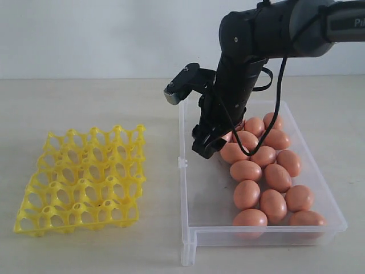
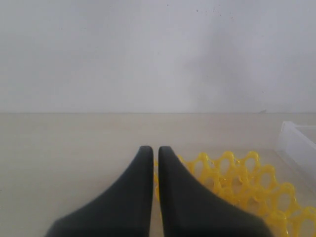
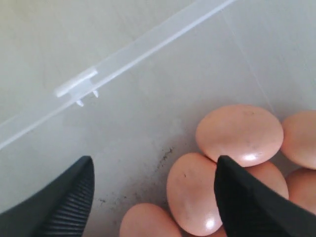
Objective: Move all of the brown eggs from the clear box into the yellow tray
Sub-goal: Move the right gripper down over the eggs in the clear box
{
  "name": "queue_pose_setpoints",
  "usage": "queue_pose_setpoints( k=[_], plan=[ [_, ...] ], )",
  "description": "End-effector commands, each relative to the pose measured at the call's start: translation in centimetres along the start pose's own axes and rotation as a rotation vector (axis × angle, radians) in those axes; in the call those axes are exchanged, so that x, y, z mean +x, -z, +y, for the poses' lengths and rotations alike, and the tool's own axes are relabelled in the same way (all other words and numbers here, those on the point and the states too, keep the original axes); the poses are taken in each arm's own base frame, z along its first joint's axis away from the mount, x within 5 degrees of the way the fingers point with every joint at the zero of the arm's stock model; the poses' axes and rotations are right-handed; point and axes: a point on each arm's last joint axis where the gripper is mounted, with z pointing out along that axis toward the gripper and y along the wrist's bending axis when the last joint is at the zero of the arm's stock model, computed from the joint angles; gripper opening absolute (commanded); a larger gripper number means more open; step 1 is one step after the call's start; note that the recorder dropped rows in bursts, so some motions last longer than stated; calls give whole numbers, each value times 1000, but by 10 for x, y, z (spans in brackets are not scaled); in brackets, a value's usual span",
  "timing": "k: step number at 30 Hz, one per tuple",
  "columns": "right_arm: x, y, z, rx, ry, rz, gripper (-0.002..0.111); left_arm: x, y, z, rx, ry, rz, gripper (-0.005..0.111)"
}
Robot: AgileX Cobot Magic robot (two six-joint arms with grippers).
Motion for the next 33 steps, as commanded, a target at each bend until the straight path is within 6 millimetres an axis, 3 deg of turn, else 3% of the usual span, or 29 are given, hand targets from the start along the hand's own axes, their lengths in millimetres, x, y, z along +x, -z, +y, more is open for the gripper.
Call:
queue_pose_setpoints(
  k=[1, 15, 33],
  plan=[
    [0, 3, -5, 48, 31, 10, 62, 0, 0, 0, -5, 5, -13, 4],
    [3, 2, -9, 86, 68, 40, 62, 0, 0, 0, -5, 5, -13, 4],
    [16, -52, -14, 83, 179, 206, 62, 0, 0, 0, -5, 5, -13, 4]
  ],
)
